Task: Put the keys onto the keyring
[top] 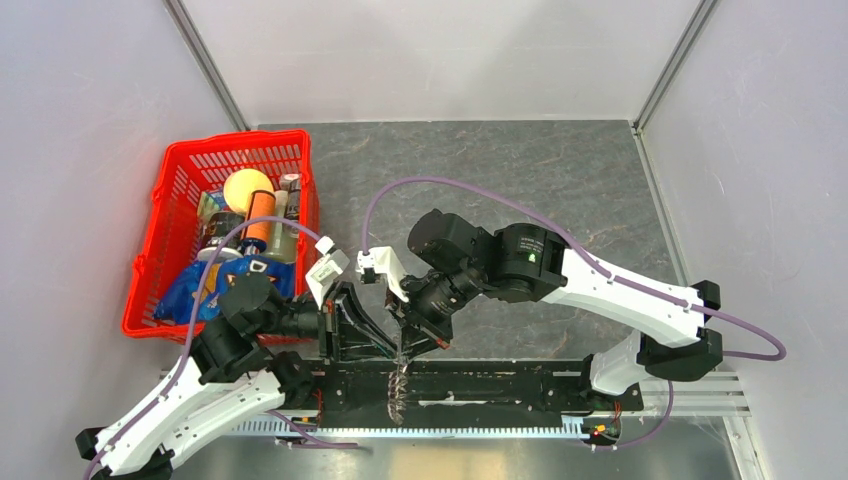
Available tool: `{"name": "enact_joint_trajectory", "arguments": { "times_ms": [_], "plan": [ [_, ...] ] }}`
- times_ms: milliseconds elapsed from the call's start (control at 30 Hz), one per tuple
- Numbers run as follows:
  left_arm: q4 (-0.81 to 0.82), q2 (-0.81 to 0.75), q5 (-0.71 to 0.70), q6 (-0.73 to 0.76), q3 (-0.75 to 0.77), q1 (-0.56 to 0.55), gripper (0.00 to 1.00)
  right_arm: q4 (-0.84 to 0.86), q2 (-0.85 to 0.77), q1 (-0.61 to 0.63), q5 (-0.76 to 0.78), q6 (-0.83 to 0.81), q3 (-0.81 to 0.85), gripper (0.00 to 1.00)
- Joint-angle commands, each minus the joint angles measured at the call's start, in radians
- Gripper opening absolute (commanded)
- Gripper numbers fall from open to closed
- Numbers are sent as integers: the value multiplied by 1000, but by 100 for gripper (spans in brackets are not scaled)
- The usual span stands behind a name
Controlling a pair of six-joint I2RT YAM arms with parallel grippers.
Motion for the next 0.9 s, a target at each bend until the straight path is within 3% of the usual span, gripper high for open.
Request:
{"name": "enact_joint_trajectory", "arguments": {
  "times_ms": [0, 567, 700, 767, 867],
  "plan": [
    [35, -4, 23, 10, 16, 0, 21, 54, 7, -1, -1, -4, 55, 0],
    [37, -27, 49, 7, -5, 0, 14, 80, 22, -14, 31, 9, 73, 0],
    [43, -28, 61, 5, -8, 0, 9, 90, 18, -18, 47, 14, 73, 0],
    [52, -30, 71, 6, -11, 0, 2, 95, 15, -21, 59, 15, 73, 0],
    [80, -55, 74, 12, -24, 0, 2, 107, 13, -24, 65, 21, 72, 0]
  ]
}}
